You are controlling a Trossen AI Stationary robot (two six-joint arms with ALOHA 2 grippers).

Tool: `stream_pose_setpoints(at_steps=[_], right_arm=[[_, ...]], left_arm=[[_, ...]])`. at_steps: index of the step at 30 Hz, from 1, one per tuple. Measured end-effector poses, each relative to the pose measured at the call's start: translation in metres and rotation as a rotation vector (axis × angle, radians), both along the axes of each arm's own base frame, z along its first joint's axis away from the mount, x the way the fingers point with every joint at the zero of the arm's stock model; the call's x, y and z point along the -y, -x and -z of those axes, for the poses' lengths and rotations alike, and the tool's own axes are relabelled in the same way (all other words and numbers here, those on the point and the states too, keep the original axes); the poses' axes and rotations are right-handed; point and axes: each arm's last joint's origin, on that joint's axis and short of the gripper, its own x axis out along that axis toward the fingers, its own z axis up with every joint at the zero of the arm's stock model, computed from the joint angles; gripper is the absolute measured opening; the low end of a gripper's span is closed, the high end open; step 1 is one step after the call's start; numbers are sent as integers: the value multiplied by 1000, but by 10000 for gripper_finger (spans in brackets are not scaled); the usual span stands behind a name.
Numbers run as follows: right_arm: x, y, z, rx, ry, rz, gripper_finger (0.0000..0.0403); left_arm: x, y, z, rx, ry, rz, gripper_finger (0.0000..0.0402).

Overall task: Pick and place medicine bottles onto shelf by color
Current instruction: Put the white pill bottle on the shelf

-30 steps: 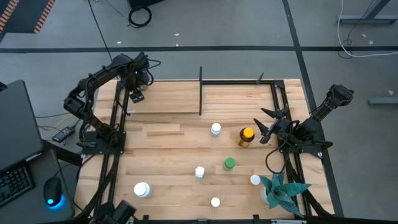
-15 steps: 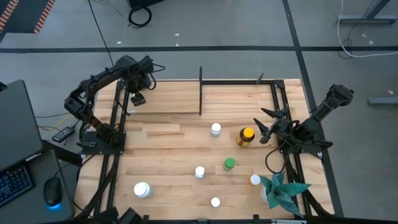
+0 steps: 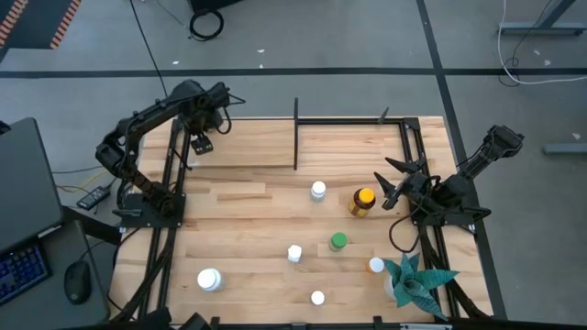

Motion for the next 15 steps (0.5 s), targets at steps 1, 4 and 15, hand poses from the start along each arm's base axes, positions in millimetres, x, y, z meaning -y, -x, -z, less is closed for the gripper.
stream_pose_setpoints(at_steps=[1,4,15], right_arm=[[0,0,0,0,0,0,275],[0,0,0,0,0,0,275],[1,1,1,-13,-18,35,275]], left_arm=[[1,-1,-5,13,-4,-13,282],[7,-8,-16,91,28,-59,282],[100,-71,-18,175,142,221,263]])
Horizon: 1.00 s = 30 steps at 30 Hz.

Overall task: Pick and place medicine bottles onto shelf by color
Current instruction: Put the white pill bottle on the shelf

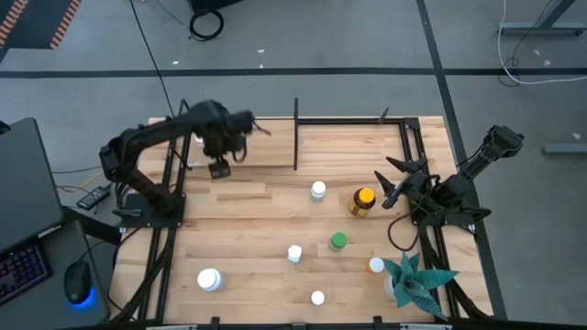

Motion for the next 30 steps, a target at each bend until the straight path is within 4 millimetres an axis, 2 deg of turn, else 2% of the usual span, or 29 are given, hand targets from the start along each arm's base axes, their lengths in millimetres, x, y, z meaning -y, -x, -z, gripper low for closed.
stream_pose_setpoints(at_steps=[6,14,25,30], right_arm=[[0,0,0,4,-10,-1,275],[-6,1,-1,72,-22,-119,275],[-12,-6,8,110,-111,-169,275],[-15,-9,12,130,-158,-178,275]], left_arm=[[75,-20,0,19,-19,72,260],[166,-17,0,41,143,45,258],[251,3,-1,98,256,-93,242],[276,3,-15,210,359,-116,234]])
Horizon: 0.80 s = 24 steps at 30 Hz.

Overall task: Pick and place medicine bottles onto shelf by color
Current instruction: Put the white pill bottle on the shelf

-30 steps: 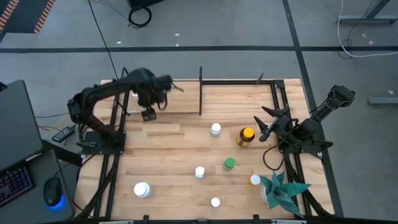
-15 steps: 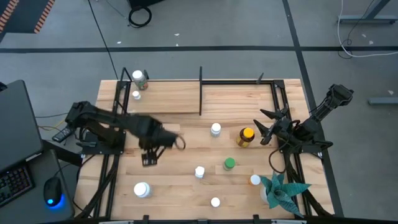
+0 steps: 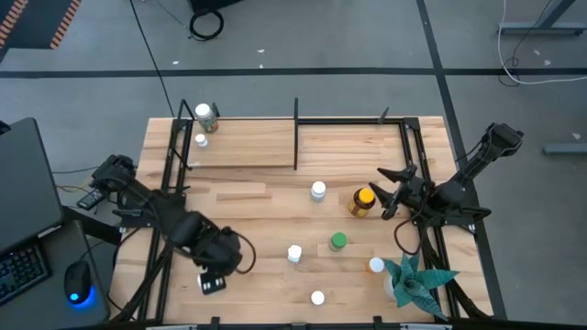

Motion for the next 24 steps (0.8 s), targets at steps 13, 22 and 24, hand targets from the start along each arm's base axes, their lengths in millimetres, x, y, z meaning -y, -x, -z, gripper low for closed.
stream_pose_setpoints(at_steps=[13,22,24], right_arm=[[-7,-4,8,8,-63,-18,275],[-7,-3,8,3,-65,-8,275],[-7,-3,8,8,-68,-8,275]], left_arm=[[26,12,-6,9,9,-191,207],[49,28,-4,68,-24,-322,192],[50,32,-2,115,-77,-357,192]])
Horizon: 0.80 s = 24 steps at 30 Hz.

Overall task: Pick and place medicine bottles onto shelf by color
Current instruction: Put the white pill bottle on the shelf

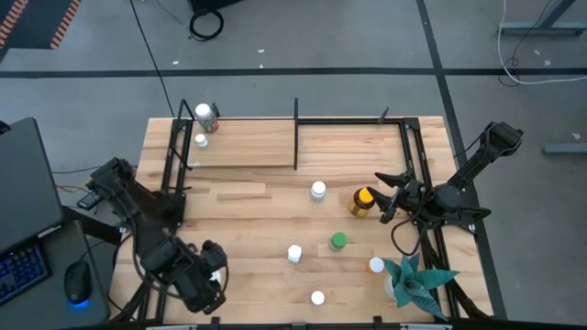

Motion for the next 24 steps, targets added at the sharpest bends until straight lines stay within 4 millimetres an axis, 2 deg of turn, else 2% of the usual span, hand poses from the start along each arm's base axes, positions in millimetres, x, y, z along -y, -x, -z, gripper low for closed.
stream_pose_setpoints(at_steps=[3,12,16,24], right_arm=[[0,0,-1,5,-4,0,275],[0,0,-1,6,-5,0,275],[0,0,-1,6,-5,0,275],[0,0,0,-3,1,3,275]], left_arm=[[2,4,4,29,-46,-42,192],[8,5,2,84,-30,-31,209],[9,5,6,39,-39,-4,239],[17,7,30,-175,-97,84,317]])
